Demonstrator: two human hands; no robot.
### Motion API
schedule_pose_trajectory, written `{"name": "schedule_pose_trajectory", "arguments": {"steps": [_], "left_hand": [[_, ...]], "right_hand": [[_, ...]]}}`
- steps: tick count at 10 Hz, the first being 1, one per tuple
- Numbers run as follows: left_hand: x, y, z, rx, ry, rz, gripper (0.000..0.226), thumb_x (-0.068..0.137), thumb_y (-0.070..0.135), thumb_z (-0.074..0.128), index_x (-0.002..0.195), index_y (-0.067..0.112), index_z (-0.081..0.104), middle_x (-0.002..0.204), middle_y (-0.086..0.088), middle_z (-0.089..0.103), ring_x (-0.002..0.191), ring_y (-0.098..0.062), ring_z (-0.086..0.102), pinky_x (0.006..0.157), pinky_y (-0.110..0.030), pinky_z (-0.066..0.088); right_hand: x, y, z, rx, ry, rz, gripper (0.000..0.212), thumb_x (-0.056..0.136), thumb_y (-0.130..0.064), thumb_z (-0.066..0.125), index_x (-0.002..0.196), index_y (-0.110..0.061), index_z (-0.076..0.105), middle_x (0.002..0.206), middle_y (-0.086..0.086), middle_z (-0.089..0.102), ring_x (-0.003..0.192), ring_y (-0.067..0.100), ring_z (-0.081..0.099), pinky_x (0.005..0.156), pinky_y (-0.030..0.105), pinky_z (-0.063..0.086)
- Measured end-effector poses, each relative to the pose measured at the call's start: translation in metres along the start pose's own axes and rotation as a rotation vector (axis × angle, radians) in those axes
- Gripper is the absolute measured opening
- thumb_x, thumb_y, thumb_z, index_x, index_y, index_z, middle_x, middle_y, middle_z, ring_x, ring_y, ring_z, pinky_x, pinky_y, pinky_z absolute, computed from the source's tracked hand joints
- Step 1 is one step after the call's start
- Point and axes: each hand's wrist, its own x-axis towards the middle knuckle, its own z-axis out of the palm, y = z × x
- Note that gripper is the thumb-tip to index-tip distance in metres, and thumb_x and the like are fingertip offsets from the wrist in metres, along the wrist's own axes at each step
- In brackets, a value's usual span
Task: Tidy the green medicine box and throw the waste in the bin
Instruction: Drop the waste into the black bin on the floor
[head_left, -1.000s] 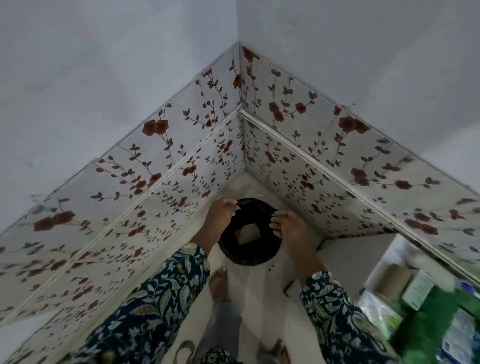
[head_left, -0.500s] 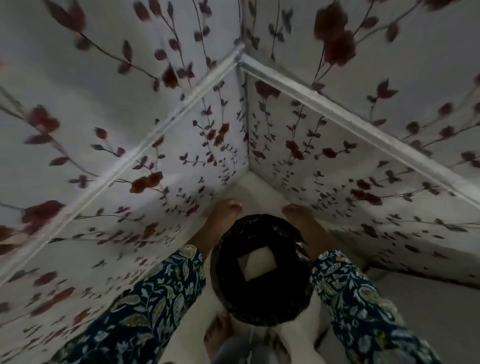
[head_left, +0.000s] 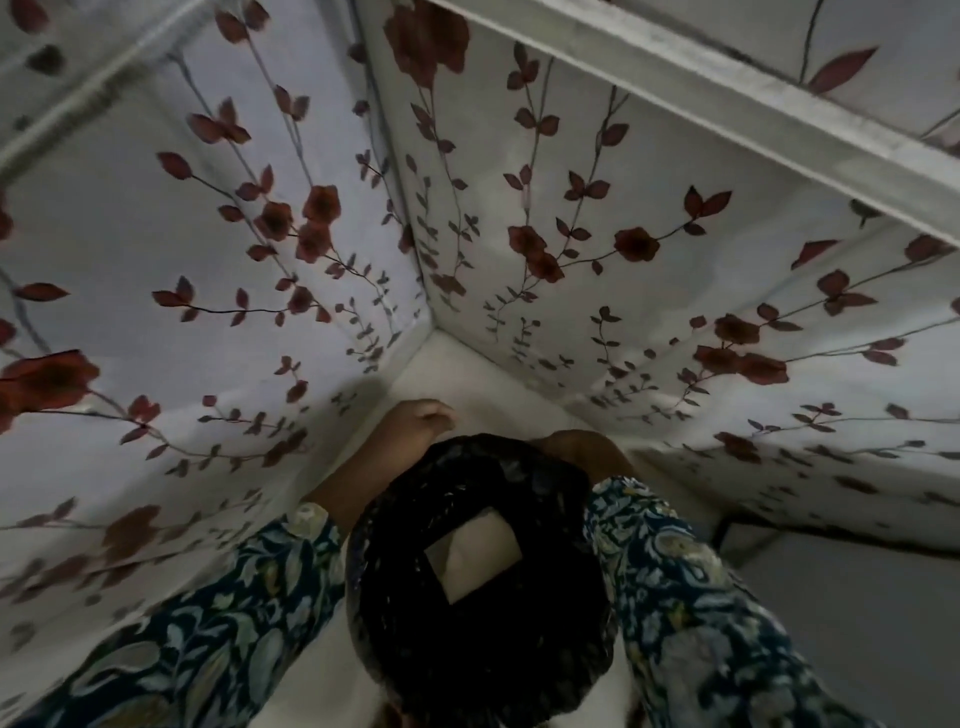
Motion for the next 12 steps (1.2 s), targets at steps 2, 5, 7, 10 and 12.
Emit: {"name": "schedule_pose_trajectory", "arguments": {"steps": [2,5,7,10,12], "left_hand": [[-0.002,0.009,0.009,0.049,-0.016,0.046,0.016,0.092,0.015,0.052,0.09,0.017,0.067,0.108,-0.01,0.069,0.098,-0.017,0.061,0.092,-0.027,0.043],[-0.109,0.055,0.002,-0.002,0.343,0.034,0.026,0.094,0.011,0.043,0.111,0.007,0.063,0.12,-0.01,0.063,0.1,-0.013,0.053,0.088,-0.02,0.037],[-0.161,0.043,0.005,0.036,0.234,-0.084,0.028,0.094,0.013,0.043,0.114,0.005,0.062,0.123,-0.013,0.062,0.113,-0.023,0.057,0.091,-0.025,0.04],[-0.184,0.02,0.009,-0.055,0.134,-0.234,0.028,0.093,0.011,0.049,0.115,-0.002,0.061,0.126,-0.025,0.059,0.118,-0.036,0.054,0.105,-0.042,0.04],[-0.258,0.084,-0.004,-0.146,0.163,-0.201,0.025,0.09,0.013,0.05,0.108,0.003,0.064,0.119,-0.022,0.064,0.113,-0.036,0.057,0.1,-0.044,0.043]], "right_hand": [[0.033,0.036,0.015,0.185,0.037,0.066,0.035,0.092,-0.014,0.049,0.122,0.003,0.057,0.133,0.021,0.056,0.109,0.017,0.063,0.08,0.024,0.055],[-0.097,-0.013,-0.003,0.362,0.306,-0.159,0.024,0.091,-0.008,0.046,0.088,-0.008,0.07,0.094,0.01,0.064,0.077,0.013,0.055,0.057,0.001,0.04],[-0.161,0.007,0.046,0.153,0.191,-0.022,0.025,0.089,-0.02,0.052,0.097,-0.004,0.069,0.102,0.019,0.07,0.097,0.033,0.063,0.087,0.038,0.05],[-0.171,0.042,0.077,0.254,-0.091,0.185,0.033,0.097,0.0,0.038,0.126,0.008,0.052,0.131,0.026,0.053,0.125,0.039,0.047,0.109,0.039,0.039],[-0.273,-0.002,0.014,0.823,-0.001,0.03,0.033,0.095,0.008,0.034,0.119,0.03,0.038,0.083,0.019,0.05,0.076,0.025,0.055,0.05,0.005,0.046]]}}
